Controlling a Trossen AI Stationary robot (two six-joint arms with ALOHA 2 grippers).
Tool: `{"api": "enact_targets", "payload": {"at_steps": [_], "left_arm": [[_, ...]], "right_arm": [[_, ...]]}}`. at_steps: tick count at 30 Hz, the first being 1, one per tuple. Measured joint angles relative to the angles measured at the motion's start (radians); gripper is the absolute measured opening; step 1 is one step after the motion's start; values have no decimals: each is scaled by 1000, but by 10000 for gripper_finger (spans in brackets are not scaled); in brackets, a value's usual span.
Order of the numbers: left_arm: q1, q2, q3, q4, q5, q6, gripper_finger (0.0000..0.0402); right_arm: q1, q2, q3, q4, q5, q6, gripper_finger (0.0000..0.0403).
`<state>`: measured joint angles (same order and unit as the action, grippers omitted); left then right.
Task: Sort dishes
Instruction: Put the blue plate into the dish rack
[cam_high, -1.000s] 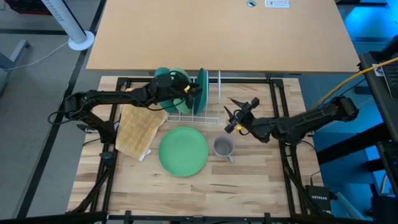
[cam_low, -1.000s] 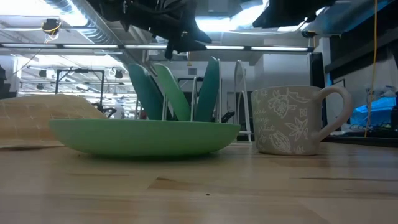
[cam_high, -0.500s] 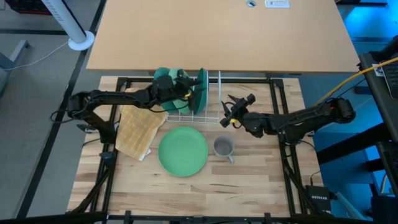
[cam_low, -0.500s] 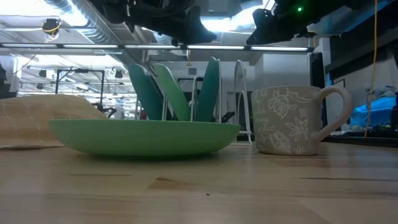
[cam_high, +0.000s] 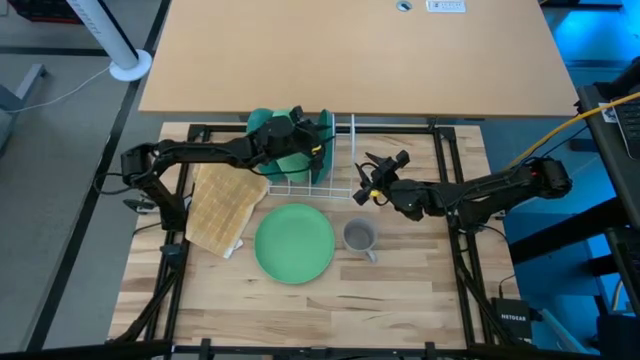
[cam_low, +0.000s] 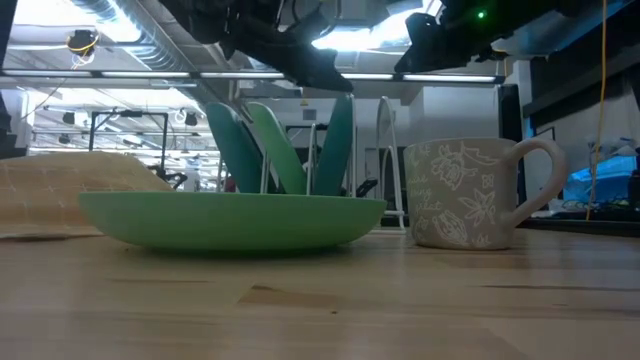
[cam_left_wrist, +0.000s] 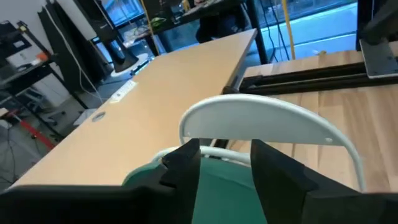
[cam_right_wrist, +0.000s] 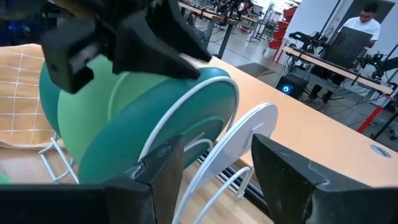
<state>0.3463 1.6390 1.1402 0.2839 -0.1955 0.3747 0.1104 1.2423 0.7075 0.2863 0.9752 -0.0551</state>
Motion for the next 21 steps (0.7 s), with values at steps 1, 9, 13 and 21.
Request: {"api": "enact_targets", "payload": {"at_steps": [1,9,13,21], "left_arm": [[3,6,3,-1,1,0,129],[9,-8,3,-14,-63,17,120],[9,-18,3,-21,-118,54,120],[6,-25,3,-74,-203,65,111]], "right_arm": [[0,0,0,0,0,0,195],[0,0,0,0,0,0,195],[0,0,0,0,0,0,195],[0,0,0,-8,0,-1,195]]}}
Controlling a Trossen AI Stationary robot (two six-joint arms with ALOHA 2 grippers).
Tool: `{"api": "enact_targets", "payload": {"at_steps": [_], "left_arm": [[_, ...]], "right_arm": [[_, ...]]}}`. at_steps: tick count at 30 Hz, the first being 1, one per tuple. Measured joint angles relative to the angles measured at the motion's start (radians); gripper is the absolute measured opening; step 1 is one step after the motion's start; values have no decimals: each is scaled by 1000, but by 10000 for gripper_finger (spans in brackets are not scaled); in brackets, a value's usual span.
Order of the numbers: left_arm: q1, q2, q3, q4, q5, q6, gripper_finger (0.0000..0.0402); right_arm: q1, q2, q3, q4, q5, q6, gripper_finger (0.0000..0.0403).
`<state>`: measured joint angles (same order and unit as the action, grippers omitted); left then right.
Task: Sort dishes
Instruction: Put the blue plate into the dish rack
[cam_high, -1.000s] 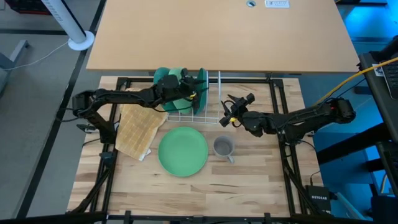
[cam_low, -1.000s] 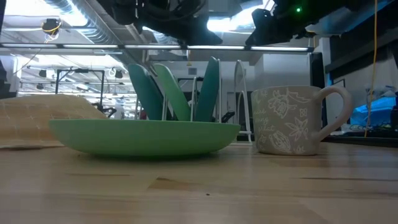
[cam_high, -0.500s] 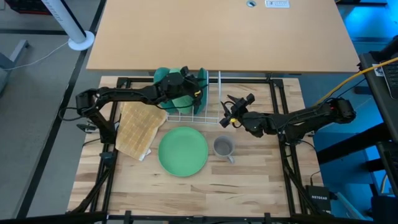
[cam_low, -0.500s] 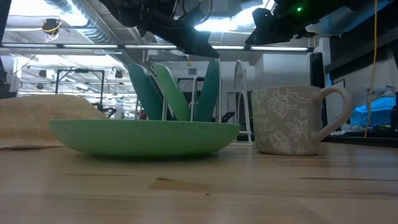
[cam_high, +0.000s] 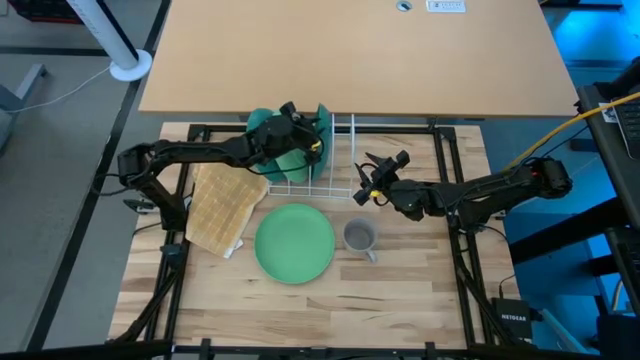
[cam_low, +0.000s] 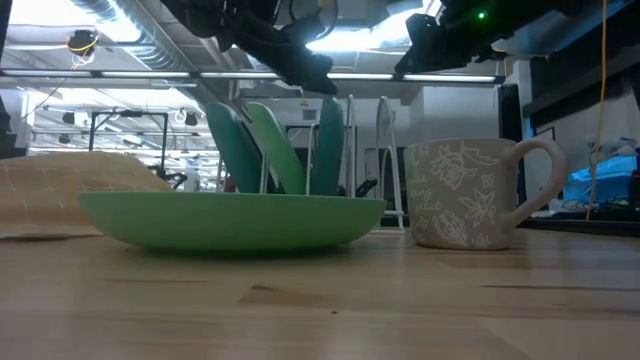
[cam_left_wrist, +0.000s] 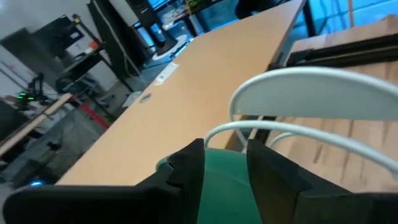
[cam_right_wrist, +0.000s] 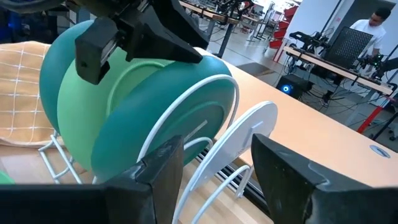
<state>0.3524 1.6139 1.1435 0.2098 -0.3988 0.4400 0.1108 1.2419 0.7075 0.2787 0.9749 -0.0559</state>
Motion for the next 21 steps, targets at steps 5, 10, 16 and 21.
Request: {"api": "enact_targets", "payload": {"at_steps": [5,10,16,21], "left_arm": [[-21,-31,-1,-44,-67,42,103],[-37,-80,-3,-132,-76,19,94],[-37,-99,-3,-322,-80,-41,88],[-47,-99,-3,-315,-79,-63,88]], "right_arm": [[0,0,0,-16,0,0,195],[0,0,0,-27,0,2,195],[0,0,0,-28,0,3,195],[0,0,0,-29,0,3,195]]}}
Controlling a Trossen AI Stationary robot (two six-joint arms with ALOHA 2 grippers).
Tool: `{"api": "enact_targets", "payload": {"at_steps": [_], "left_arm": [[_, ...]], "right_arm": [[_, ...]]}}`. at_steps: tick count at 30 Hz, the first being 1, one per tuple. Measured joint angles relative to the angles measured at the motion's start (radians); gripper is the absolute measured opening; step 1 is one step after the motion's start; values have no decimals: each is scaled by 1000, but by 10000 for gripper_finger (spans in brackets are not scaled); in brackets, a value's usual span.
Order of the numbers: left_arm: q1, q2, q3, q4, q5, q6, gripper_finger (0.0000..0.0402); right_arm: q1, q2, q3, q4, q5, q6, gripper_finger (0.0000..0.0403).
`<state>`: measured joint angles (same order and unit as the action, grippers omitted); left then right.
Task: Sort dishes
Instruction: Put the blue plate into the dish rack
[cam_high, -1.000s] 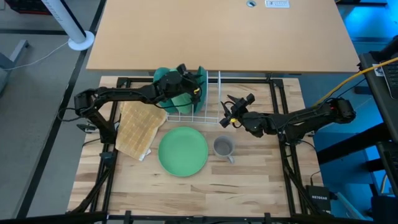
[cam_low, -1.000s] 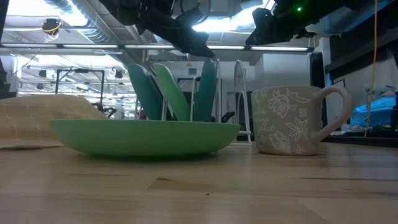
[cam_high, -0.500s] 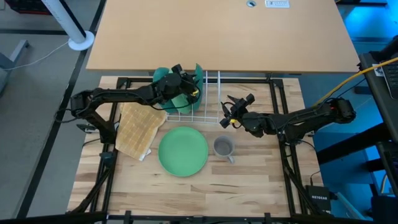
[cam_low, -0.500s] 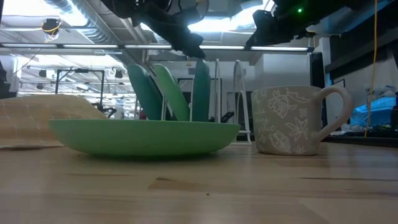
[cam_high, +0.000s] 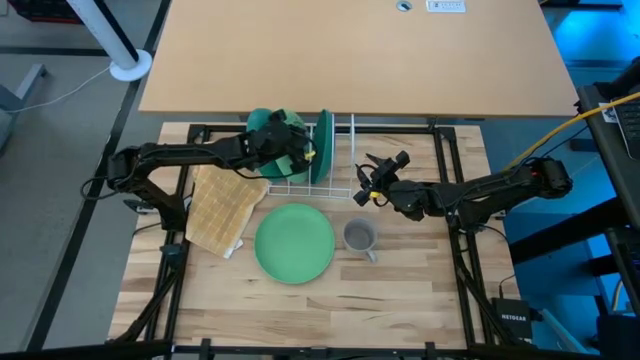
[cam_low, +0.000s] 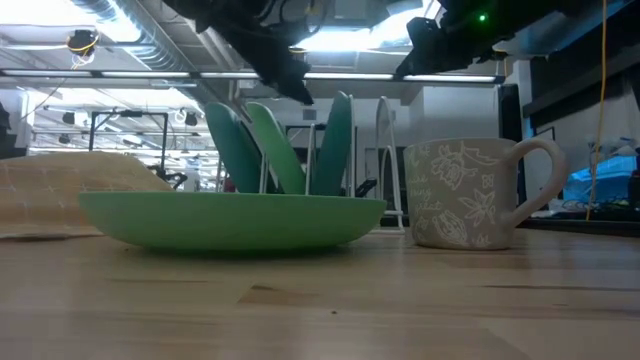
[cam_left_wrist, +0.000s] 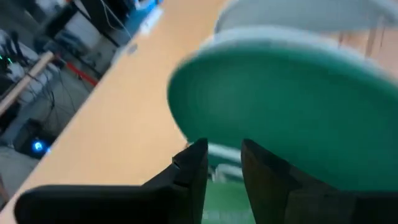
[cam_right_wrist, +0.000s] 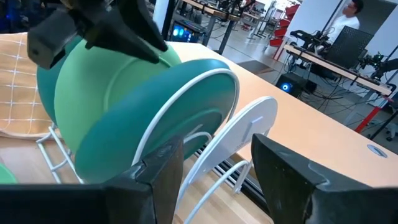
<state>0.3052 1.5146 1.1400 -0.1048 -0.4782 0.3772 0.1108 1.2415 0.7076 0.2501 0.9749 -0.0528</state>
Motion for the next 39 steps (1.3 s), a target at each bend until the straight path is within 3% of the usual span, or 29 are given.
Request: {"api": "enact_targets", "payload": {"at_steps": [7,11,19,28,39], "left_arm": [[-14,-1,0,226,42,42,88],[4,-2,1,265,146,-39,88],[-3,33,1,281,239,-96,88],[-8,100,1,308,241,-26,88],[-3,96,3,281,177,23,88]], "right_arm": [[0,0,0,1,0,0,195],[0,0,0,1,0,0,195],[0,0,0,2,0,28,195],[0,0,0,1,0,29,195],[0,0,0,1,0,29,195]]}}
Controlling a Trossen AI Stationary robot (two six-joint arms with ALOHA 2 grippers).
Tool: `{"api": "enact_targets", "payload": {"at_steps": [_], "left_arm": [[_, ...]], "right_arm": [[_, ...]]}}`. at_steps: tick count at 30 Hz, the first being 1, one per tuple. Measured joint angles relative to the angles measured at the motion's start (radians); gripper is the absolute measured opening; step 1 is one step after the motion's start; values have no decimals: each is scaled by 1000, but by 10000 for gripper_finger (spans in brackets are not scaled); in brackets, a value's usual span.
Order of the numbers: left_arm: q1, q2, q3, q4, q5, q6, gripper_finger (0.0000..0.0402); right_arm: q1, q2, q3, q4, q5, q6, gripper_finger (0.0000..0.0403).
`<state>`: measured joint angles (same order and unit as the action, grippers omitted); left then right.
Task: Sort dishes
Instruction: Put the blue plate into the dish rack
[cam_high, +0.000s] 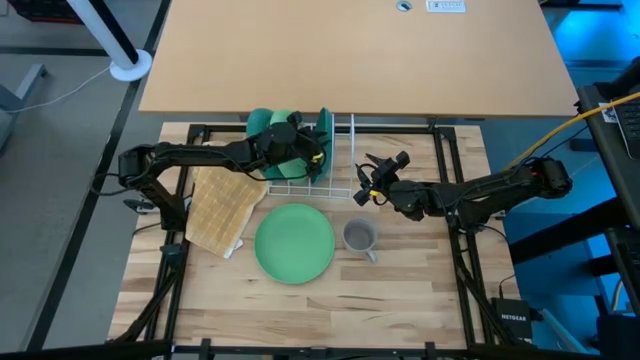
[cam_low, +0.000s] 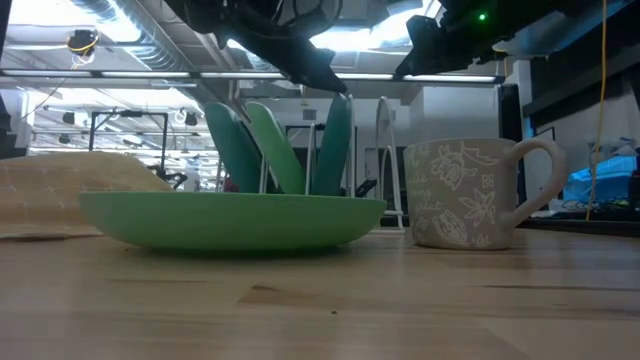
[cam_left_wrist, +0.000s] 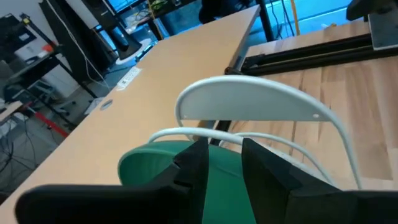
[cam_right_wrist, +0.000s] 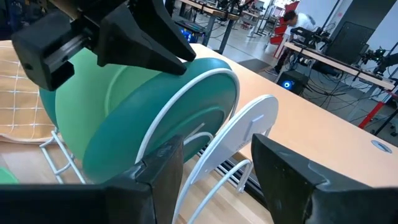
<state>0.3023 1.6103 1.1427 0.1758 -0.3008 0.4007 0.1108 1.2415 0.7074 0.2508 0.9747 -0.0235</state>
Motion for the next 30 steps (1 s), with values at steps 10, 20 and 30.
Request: {"api": "enact_targets", "payload": {"at_steps": [10,20,30], "left_arm": [[-2,-36,-1,-56,-113,26,88],[-2,-52,-2,-264,-125,-6,79],[-1,-55,62,-105,-120,-26,72]], "right_arm": [[0,0,0,-1,0,0,195],[0,0,0,-8,0,0,195],[0,0,0,-9,0,0,195]]}}
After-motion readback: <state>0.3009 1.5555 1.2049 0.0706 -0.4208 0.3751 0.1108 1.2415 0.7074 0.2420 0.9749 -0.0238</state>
